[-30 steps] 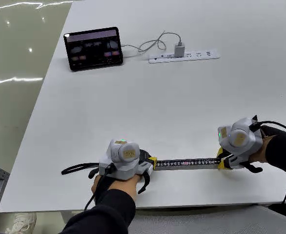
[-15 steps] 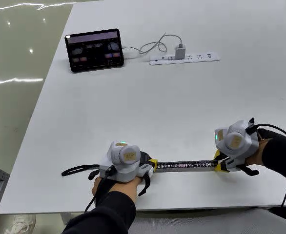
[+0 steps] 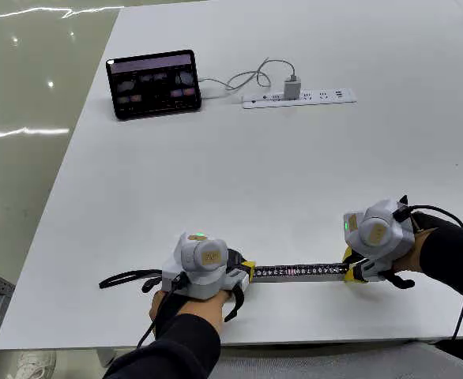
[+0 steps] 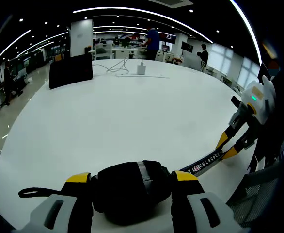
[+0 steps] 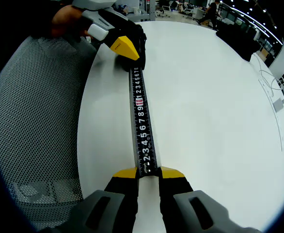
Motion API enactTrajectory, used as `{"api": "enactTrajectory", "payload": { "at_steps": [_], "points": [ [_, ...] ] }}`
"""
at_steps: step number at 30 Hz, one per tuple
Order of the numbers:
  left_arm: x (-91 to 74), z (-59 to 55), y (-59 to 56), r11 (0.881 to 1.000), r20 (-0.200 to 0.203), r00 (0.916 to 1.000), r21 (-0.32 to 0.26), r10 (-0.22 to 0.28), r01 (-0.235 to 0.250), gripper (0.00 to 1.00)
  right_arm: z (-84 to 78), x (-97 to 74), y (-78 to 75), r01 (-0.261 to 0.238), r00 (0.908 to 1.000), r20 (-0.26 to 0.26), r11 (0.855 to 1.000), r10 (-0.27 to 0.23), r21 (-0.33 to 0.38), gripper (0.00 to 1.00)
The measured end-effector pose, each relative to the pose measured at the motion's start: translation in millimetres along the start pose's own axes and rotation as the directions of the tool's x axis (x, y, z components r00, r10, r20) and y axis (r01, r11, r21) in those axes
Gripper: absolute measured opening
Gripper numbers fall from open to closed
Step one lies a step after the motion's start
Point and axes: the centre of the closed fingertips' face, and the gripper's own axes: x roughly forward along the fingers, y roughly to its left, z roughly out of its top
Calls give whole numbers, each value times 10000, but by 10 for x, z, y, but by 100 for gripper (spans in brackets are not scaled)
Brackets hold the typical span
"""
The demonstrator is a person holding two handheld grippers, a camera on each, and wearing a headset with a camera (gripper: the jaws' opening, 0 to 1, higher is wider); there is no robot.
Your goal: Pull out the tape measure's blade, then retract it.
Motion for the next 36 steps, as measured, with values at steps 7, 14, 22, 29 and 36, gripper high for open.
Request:
{"api": "enactTrajectory", "payload": {
  "at_steps": [7,14,22,29,36],
  "points": [
    [2,1,4,10000,6,10000,-21,-13,13,61,34,6,13,-6,10000,59,10000,6,-86,11],
    [3,1,5,10000,20,10000,-24,-16,16,61,63,16,14,0,9999,105,10000,1,-35,11],
    [4,5,4,10000,58,10000,-37,-21,21,61,97,29,17,5,9998,181,10000,-5,35,11],
    [5,8,3,10000,61,10000,-62,-22,22,61,126,47,14,5,9999,170,10000,-4,-37,11],
    [3,6,3,10000,60,10000,-79,-34,35,61,159,59,17,-2,9997,224,10000,2,-8,11]
  ]
}}
